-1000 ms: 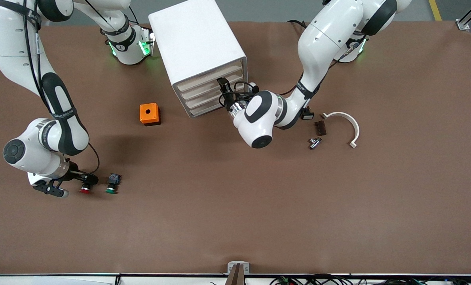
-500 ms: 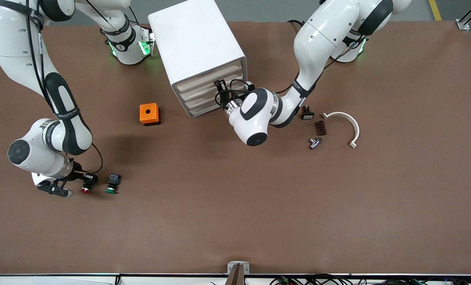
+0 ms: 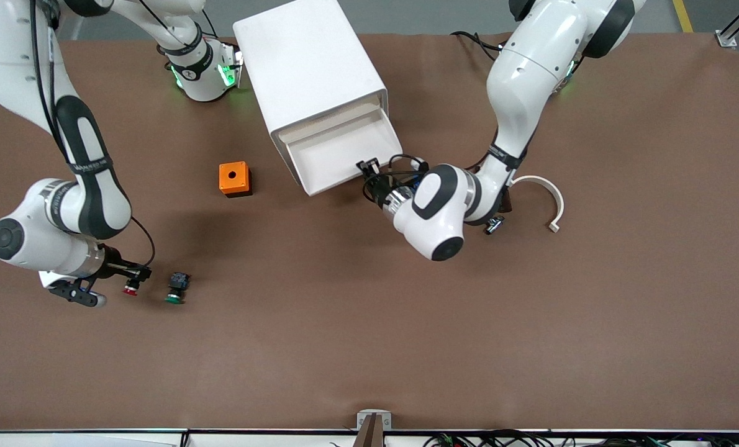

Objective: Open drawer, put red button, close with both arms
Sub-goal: 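Pull the drawer open with the left gripper while the right gripper carries the button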

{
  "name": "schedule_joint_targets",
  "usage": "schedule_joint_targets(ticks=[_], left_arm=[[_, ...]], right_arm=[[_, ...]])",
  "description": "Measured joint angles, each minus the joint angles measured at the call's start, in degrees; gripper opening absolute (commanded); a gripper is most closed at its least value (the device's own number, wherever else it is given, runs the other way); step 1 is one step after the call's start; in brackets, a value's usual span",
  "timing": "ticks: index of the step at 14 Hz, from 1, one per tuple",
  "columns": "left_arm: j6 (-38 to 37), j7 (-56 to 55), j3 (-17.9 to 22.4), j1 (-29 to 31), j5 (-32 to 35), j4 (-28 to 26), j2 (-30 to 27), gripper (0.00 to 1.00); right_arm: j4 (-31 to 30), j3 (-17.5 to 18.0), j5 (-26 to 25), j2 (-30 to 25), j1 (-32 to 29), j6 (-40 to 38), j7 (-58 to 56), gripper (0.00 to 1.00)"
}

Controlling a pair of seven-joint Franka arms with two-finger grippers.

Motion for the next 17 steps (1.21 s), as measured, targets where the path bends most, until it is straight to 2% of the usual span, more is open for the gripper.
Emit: schedule_joint_targets(ticks=[1,2,3,5,8,11,14,17], left_arm=[[0.0,1.4,0.6,0.51,0.0,0.56,0.0,0.22],[0.09,2.86,1.02,1.05,0.0,1.0,0.0,0.35],[0.17,4.07,1.18,1.61,0.0,1.21,0.01,0.53],[1.62,6.47,1.81,2.27,0.09,1.57,0.0,1.0],[1.84,7.84,2.64,2.74,0.5,2.28,0.0,0.99],[1.85,8.4,3.33,2.77,5.09,3.49,-0.16,0.99],[1.87,8.4,4.26,2.77,12.05,4.94,-1.56,0.99],[1.79,11.03,4.93,2.81,24.26,5.68,-4.87,0.99]], right_arm=[[0.19,0.05,0.03,-3.09,1.37,-4.04,3.96,0.0],[0.21,0.09,0.04,-6.33,3.13,-7.59,8.47,0.0],[0.05,0.16,0.06,-9.49,5.13,-10.52,13.31,0.0],[-1.75,0.35,0.1,-15.19,9.57,-13.52,23.3,0.0],[-6.22,0.54,0.2,-21.29,18.05,-13.84,39.49,0.0],[-7.48,0.71,0.23,-22.87,29.91,-11.69,58.16,0.0],[-7.7,0.78,0.22,-22.72,38.42,-7.45,71.21,0.0],[-7.84,0.71,0.22,-21.21,43.84,-2.99,80.15,0.0]])
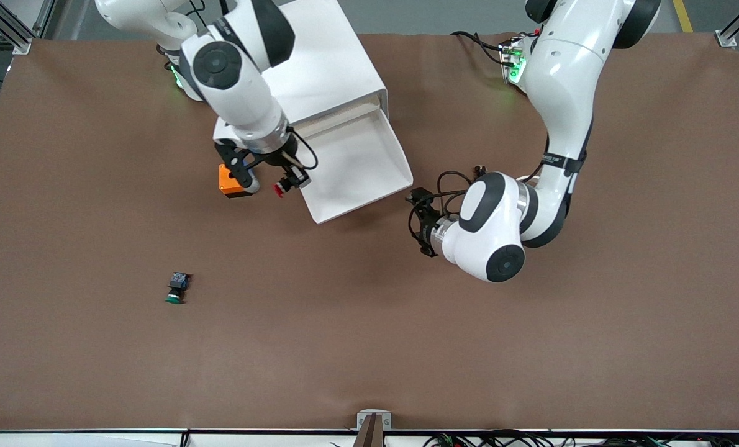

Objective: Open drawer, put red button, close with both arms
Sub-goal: 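Pull the drawer open with the left gripper while the right gripper carries the button, then lower the red button into the open drawer and open the right gripper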

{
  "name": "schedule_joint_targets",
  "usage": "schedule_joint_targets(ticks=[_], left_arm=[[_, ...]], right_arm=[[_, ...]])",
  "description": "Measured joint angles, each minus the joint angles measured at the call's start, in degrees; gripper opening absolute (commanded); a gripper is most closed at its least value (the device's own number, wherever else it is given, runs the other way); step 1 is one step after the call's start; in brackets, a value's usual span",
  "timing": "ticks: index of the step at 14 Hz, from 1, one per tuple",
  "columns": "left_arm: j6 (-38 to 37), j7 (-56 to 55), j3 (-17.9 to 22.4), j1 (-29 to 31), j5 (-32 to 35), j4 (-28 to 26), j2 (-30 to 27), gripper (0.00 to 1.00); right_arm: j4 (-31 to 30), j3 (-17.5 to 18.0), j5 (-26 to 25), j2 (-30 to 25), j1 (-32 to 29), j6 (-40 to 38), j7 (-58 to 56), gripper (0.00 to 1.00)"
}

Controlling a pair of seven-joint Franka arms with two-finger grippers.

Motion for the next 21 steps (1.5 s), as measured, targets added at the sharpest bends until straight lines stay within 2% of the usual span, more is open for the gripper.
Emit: schedule_joint_targets(ticks=[2,4,8,12,13,14,15,19,21], left_arm=[[-0.15,1.85,0.0,-0.32,6.34,0.09,-3.06,0.99],[-0.36,4.53,0.42,-0.26,8.7,0.05,-4.62,0.99],[-0.26,13.33,1.71,0.08,17.34,0.17,-6.26,0.99],[-0.34,27.76,1.97,0.21,20.0,0.12,-9.85,0.99],[-0.36,31.14,2.01,0.23,20.26,0.09,-10.31,0.99],[-0.36,35.11,2.05,0.23,20.53,0.08,-10.55,0.99],[-0.36,39.63,2.06,0.23,20.89,0.03,-10.57,0.99],[-0.29,61.93,2.02,0.11,21.36,-0.67,-10.54,0.99],[0.19,68.16,1.81,-0.24,21.36,-1.02,-10.47,0.99]], right_arm=[[-0.07,-0.03,-0.02,2.36,3.17,3.84,4.76,0.0],[0.1,-0.08,-0.05,4.93,5.67,6.9,8.63,0.0],[3.28,-0.18,-0.44,9.82,8.29,8.08,13.71,0.0],[7.5,-0.22,-1.69,14.5,9.98,8.07,18.15,0.01],[8.17,-0.24,-1.71,15.25,10.19,8.07,18.55,0.28],[8.69,-0.27,-1.73,15.77,10.3,8.07,18.84,0.89],[9.0,-0.32,-1.74,16.0,10.31,8.07,18.89,1.0],[10.72,-0.93,-2.05,16.07,10.17,7.71,17.07,1.0],[13.24,-1.37,-2.11,16.06,8.96,3.28,11.5,1.0]])
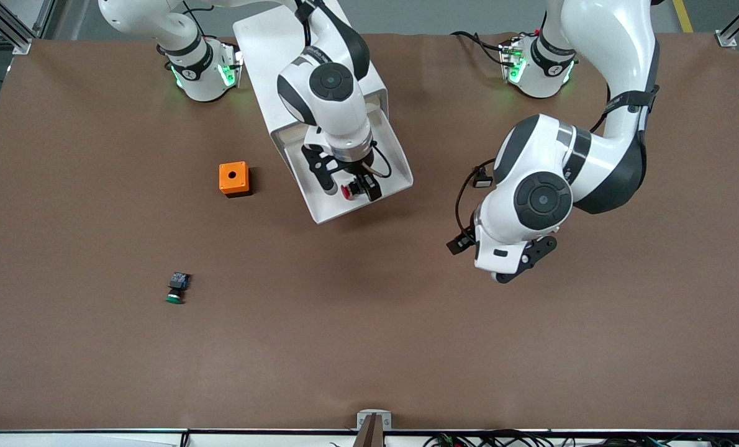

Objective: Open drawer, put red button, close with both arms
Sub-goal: 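Lower the red button into the open drawer and open the right gripper, then push the drawer shut with the left gripper while the right gripper withdraws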

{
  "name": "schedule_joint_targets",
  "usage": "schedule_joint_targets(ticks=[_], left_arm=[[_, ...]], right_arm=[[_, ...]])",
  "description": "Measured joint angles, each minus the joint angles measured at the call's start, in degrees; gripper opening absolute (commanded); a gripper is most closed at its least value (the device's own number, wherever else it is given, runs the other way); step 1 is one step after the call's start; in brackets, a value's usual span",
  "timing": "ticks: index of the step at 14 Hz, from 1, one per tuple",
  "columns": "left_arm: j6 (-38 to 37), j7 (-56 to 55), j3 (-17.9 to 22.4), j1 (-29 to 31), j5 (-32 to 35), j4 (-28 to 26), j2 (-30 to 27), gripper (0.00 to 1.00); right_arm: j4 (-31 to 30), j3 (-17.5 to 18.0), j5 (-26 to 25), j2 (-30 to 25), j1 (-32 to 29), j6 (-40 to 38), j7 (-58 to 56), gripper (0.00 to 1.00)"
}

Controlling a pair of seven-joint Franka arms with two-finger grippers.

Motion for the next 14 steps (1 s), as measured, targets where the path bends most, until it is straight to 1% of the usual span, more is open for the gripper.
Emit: schedule_joint_targets(ticks=[2,4,6,11,14], left_arm=[[1.87,3.68,-0.54,-0.88,0.0,-0.37,0.61,0.99],[5.5,5.39,-2.56,-1.82,0.0,-0.89,2.0,0.99],[9.25,5.47,-4.12,-3.63,0.0,-1.23,3.86,1.0],[15.37,3.0,-4.59,-9.5,0.0,-1.54,8.16,1.0],[16.31,-0.51,-4.66,-12.7,0.0,-1.6,9.37,1.0]], right_arm=[[4.76,-0.37,0.02,-0.16,-3.23,-8.56,-8.81,1.0],[10.24,-0.6,0.04,-0.48,-8.28,-17.62,-19.8,1.0],[13.72,-0.75,0.07,-0.92,-13.71,-23.84,-32.41,1.0],[15.0,-1.06,-0.02,-2.35,-28.89,-33.17,-65.2,1.0],[15.23,-1.25,-0.23,-3.61,-37.4,-36.96,-82.2,1.0]])
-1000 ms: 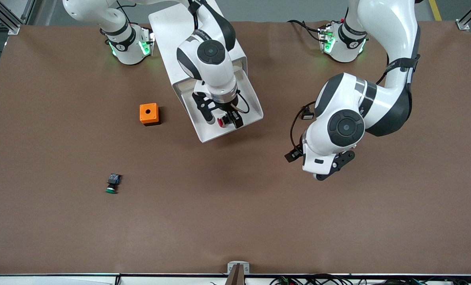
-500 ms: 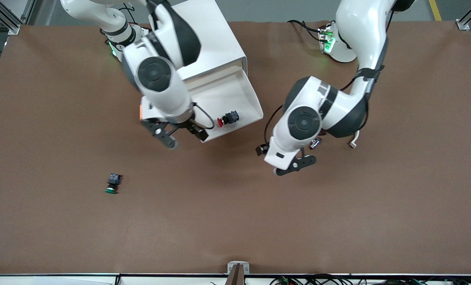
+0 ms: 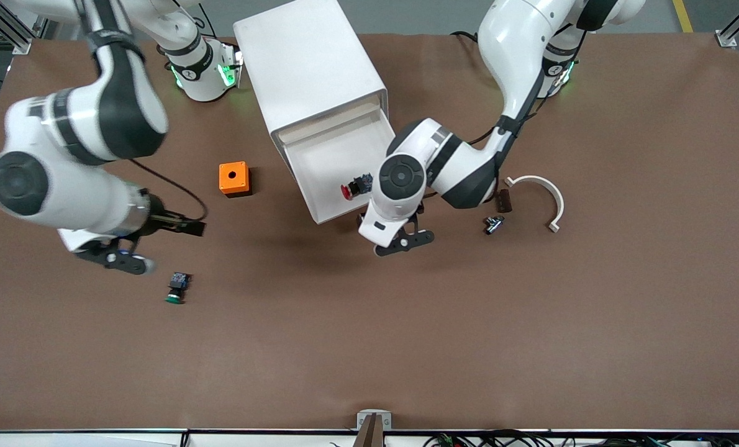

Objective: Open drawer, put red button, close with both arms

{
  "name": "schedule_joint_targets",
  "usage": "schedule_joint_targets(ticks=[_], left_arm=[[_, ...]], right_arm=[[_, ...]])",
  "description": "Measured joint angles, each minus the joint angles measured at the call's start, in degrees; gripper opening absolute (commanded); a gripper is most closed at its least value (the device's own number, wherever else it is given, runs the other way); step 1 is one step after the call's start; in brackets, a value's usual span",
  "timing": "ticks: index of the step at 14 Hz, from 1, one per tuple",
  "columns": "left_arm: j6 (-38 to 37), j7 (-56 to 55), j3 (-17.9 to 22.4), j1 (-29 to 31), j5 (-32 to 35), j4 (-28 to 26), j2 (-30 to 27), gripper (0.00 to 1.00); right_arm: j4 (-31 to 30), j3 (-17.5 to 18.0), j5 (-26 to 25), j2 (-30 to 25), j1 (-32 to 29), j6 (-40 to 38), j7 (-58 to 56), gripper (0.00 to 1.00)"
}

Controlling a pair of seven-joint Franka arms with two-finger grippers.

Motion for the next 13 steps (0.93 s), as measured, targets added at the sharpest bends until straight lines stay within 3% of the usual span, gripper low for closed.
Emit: schedule_joint_targets(ticks=[5,13], left_arm=[[0.76,-7.92,0.0,-5.58,0.01,-1.32,0.22,1.0],[0.88,-17.2,-2.76,-11.24,-4.86,-1.96,0.22,1.0]], right_arm=[[2.24,-0.07,-0.72,-1.85,-10.78,-7.1,-12.64,1.0],[8.28,0.29,-3.49,-2.69,-12.09,-10.58,-14.22,1.0]])
